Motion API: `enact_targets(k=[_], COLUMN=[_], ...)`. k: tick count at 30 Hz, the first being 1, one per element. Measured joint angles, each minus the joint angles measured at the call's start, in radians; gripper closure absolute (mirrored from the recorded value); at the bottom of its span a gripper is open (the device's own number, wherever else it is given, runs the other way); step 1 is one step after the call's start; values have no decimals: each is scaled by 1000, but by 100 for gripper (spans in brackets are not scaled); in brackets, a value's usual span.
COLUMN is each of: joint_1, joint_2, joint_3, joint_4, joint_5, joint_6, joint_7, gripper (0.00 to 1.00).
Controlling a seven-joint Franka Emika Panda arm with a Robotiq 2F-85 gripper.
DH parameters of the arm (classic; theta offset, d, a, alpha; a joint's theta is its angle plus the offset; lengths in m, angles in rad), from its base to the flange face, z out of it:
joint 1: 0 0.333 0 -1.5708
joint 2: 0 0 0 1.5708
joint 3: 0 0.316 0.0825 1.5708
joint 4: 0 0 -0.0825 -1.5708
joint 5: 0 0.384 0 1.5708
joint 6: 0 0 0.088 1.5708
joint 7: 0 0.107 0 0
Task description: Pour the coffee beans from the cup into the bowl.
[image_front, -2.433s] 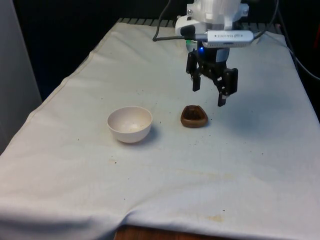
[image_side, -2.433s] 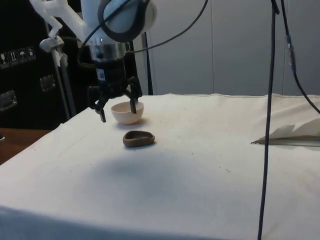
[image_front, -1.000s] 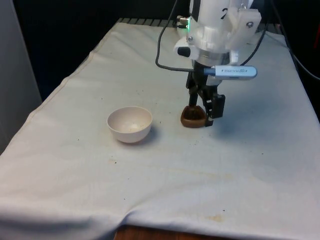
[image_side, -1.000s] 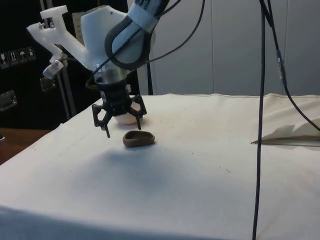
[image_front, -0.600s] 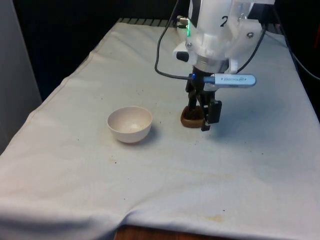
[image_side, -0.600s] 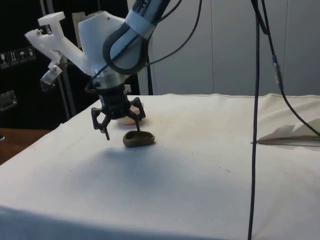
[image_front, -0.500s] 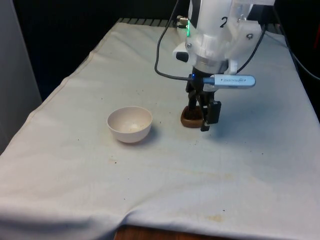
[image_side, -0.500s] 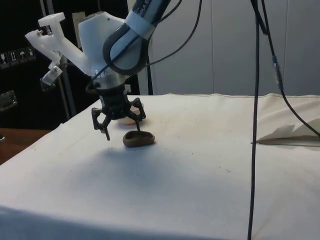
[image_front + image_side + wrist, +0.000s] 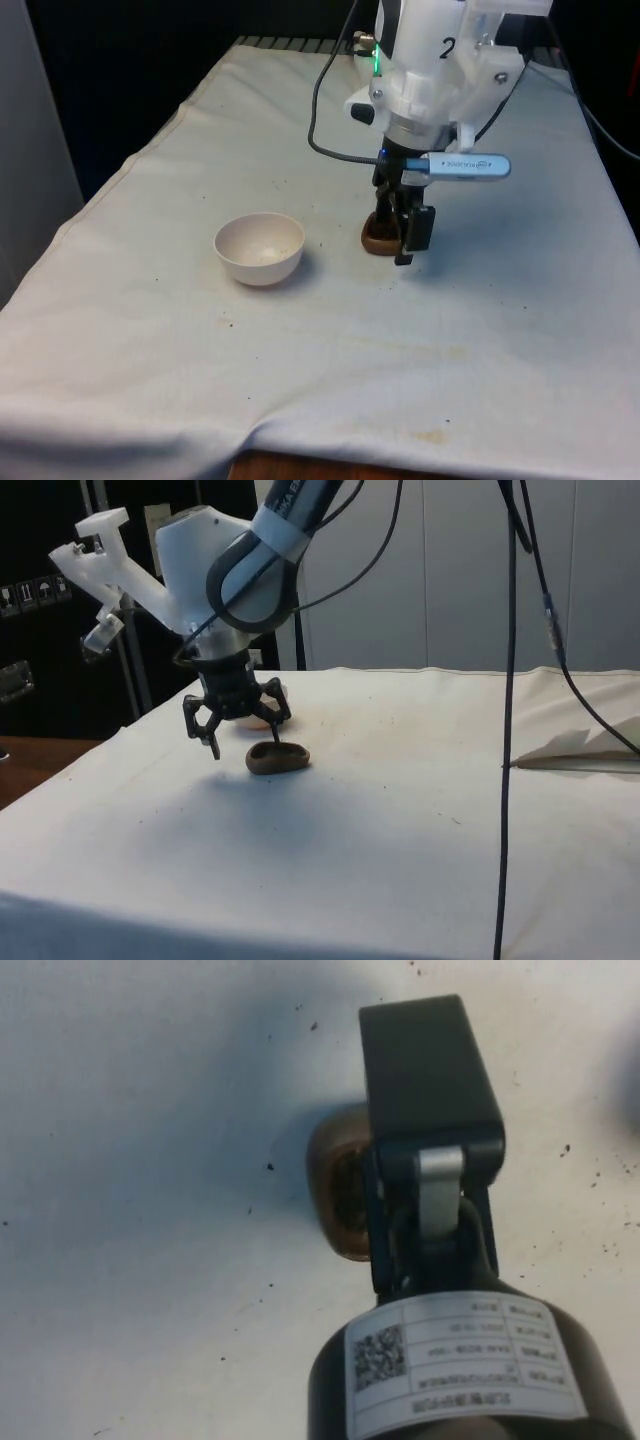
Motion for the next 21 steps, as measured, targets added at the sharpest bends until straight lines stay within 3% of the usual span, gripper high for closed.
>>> enact_targets(k=[21], joint_1=[6], joint_2=[44], joint_3=[-2], joint_4=[53], joint_5=[-37], joint_6=[-10], joint_7=[129], gripper=[0])
